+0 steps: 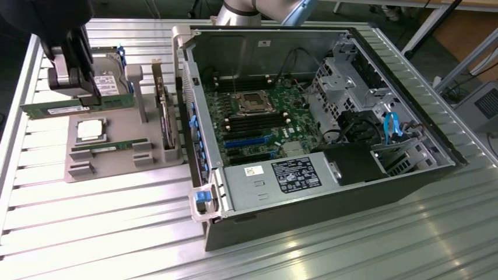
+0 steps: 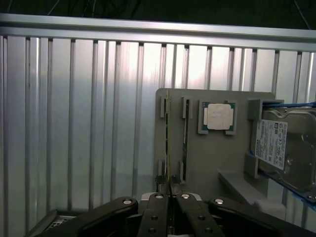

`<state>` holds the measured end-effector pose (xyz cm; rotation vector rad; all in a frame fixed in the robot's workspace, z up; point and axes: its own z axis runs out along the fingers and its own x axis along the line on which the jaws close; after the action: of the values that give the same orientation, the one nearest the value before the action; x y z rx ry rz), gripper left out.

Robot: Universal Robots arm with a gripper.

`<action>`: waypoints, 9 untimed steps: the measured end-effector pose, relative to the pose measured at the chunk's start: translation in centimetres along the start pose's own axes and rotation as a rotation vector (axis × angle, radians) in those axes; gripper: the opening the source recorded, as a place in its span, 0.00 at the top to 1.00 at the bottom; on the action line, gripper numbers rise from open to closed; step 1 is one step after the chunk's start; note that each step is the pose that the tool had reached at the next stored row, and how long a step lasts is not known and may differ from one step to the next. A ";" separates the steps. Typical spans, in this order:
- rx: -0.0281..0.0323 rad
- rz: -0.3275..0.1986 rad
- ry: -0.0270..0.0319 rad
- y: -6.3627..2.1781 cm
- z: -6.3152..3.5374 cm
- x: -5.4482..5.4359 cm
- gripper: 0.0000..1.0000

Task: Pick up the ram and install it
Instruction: 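Pick up the ram and move it above insertion slot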

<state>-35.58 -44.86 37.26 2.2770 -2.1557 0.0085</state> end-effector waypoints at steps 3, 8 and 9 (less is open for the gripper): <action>0.0000 0.000 0.0000 0.00 -0.55 0.0 0.88; 0.0001 0.000 -0.0001 0.00 -1.13 0.0 0.88; 0.0000 0.000 -0.0001 0.00 -1.36 0.0 0.88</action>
<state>-35.58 -44.86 38.62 2.2771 -2.1557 0.0084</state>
